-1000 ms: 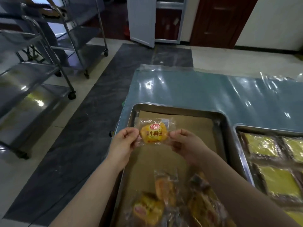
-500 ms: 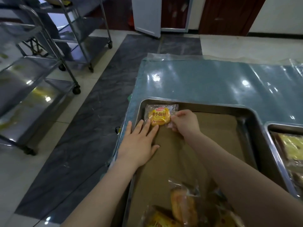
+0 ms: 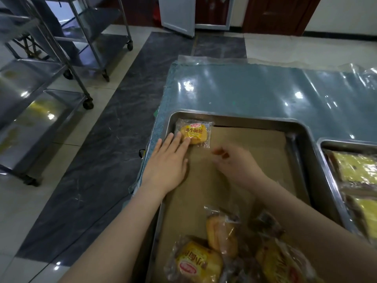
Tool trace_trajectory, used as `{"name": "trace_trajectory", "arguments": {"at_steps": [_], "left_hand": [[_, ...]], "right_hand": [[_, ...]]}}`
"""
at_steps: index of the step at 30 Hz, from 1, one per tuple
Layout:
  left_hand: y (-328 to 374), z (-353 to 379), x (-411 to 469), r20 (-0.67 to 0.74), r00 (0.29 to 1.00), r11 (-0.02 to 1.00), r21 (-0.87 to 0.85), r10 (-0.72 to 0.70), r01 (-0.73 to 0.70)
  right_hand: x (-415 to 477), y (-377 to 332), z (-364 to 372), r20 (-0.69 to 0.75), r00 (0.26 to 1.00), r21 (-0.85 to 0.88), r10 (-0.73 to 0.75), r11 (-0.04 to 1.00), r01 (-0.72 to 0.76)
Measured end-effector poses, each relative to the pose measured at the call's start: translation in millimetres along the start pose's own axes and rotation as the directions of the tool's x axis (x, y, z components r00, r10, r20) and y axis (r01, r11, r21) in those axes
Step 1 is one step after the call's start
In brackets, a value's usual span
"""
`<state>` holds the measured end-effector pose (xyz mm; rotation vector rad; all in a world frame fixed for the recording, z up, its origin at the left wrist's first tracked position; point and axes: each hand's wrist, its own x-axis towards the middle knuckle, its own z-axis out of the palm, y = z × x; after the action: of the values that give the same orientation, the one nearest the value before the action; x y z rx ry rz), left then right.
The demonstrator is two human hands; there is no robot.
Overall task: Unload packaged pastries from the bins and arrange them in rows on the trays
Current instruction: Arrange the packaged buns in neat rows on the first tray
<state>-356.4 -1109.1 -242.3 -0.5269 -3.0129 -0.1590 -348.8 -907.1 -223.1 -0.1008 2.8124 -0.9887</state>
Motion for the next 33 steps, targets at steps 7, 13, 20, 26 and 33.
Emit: {"name": "trace_trajectory", "arguments": {"at_steps": [7,13,20,26,33], "left_hand": [[0.6,-4.7,-3.0,-0.019,1.0,0.997,-0.075,-0.006,0.004],[-0.6,-8.9,-10.3,-0.099,0.995,0.975,-0.221,-0.003,-0.019],[27.5,-34.0,-37.2,-0.114,0.98,0.719,-0.694,-0.165,0.04],[68.7,-42.9,-60.6,0.22,0.974,0.416,-0.881,-0.061,0.225],[74.6,-26.1,-82.3,0.265,0.909,0.174,-0.927,-0.323,0.332]], "right_hand": [[-69.1,-6.1,-16.5,0.585,0.81,-0.178,0.043,0.981,0.077],[-66.6,-11.5,-19.8,0.471,0.881,-0.02,0.049,0.999,-0.044],[-62.8,-10.8,-27.4,-0.127,0.963,0.411,0.239,0.896,-0.168],[-73.2,-20.8,-10.0,-0.234,0.972,0.358,-0.023,0.928,0.108],[-81.6,-19.0,7.8,0.016,1.0,0.515,0.006,0.857,-0.014]]}}
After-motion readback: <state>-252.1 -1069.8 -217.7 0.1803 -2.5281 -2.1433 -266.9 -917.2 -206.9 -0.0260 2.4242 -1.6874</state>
